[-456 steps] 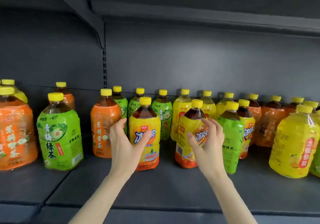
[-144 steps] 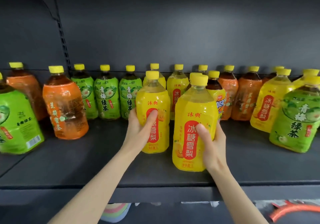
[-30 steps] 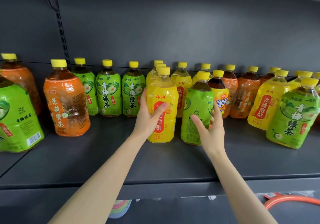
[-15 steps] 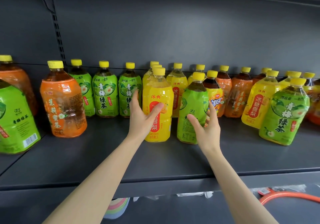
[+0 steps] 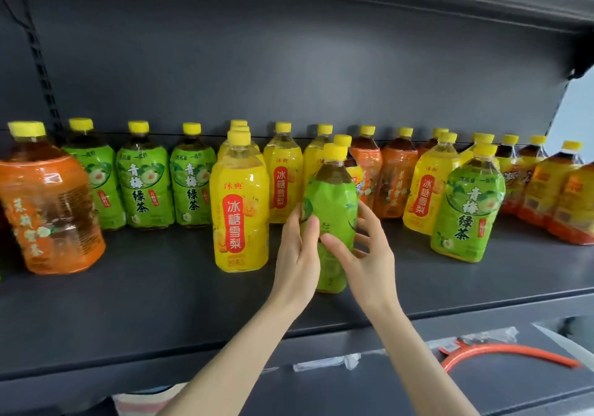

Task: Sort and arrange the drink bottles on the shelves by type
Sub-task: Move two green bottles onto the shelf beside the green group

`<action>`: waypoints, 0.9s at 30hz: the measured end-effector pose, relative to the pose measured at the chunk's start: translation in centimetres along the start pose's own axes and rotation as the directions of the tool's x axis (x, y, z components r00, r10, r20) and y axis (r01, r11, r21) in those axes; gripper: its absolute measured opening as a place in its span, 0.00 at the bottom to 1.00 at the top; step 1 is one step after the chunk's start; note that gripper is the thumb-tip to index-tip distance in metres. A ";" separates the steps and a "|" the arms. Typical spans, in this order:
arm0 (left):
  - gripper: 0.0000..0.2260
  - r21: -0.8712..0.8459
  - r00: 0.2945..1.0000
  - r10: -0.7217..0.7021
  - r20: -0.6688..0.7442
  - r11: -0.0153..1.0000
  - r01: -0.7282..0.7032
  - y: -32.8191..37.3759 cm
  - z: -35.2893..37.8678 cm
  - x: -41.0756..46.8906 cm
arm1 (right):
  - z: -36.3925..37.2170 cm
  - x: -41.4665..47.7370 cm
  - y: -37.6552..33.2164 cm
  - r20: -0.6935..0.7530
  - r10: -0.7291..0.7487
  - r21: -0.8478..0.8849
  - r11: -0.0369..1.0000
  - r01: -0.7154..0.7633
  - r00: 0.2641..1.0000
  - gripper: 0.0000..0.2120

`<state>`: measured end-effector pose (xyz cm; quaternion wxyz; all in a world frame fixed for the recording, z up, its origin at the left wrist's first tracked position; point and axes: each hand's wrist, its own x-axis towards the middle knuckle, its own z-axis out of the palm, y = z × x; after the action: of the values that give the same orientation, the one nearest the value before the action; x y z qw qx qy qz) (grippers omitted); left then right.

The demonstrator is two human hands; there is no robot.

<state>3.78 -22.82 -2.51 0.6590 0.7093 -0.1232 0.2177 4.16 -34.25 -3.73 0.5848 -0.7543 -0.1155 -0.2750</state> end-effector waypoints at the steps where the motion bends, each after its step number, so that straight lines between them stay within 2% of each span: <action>1: 0.18 -0.030 1.000 -0.023 0.002 0.999 0.023 0.2 0.5 0.1 | -0.7 0.0 0.2 0.020 0.002 0.010 1.000 -0.002 1.000 0.34; 3: 0.17 -0.077 0.998 -0.069 -0.006 0.995 0.068 0.7 1.6 0.2 | -2.4 0.2 0.7 0.059 0.014 0.067 0.998 -0.018 0.998 0.23; 5: 0.23 -0.099 0.995 -0.095 -0.041 0.991 0.091 1.0 2.7 0.4 | -4.7 0.9 1.5 0.086 0.021 0.098 0.995 -0.029 0.996 0.13; 9: 0.40 -0.003 0.963 -0.094 -0.251 0.995 0.097 0.6 5.4 0.6 | -10.1 3.0 3.7 0.017 0.021 0.064 0.998 -0.022 1.000 0.09; 13: 0.39 0.095 0.896 -0.062 -0.440 0.989 0.115 0.4 8.1 0.8 | -15.1 5.4 6.9 -0.088 0.018 -0.036 0.999 -0.021 0.996 0.18; 15: 0.35 0.120 0.882 -0.059 -0.467 0.984 0.130 0.3 9.1 0.9 | -16.6 6.2 8.0 -0.149 0.001 -0.086 0.996 -0.014 0.989 0.25; 17: 0.32 0.129 0.882 -0.059 -0.467 0.982 0.134 0.1 9.8 1.1 | -17.6 6.9 8.6 -0.214 -0.029 -0.109 0.994 0.006 0.976 0.28; 20: 0.33 0.127 0.886 -0.052 -0.461 0.984 0.124 0.0 10.7 1.2 | -18.8 8.3 9.6 -0.318 0.020 -0.094 0.994 -0.053 0.948 0.36; 25: 0.38 0.152 0.882 -0.020 -0.471 0.983 0.104 -0.8 11.1 1.0 | -19.4 10.4 10.9 -0.196 0.184 0.089 0.982 -0.169 0.963 0.48; 27: 0.38 0.137 0.884 -0.026 -0.466 0.985 0.102 -1.0 11.1 1.0 | -19.3 10.9 11.0 -0.192 0.203 0.090 0.978 -0.188 0.960 0.51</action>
<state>6.71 -33.56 -3.34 0.6182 0.6903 0.0784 0.3675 13.16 -57.29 -3.59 0.6443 -0.7091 0.0094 -0.2862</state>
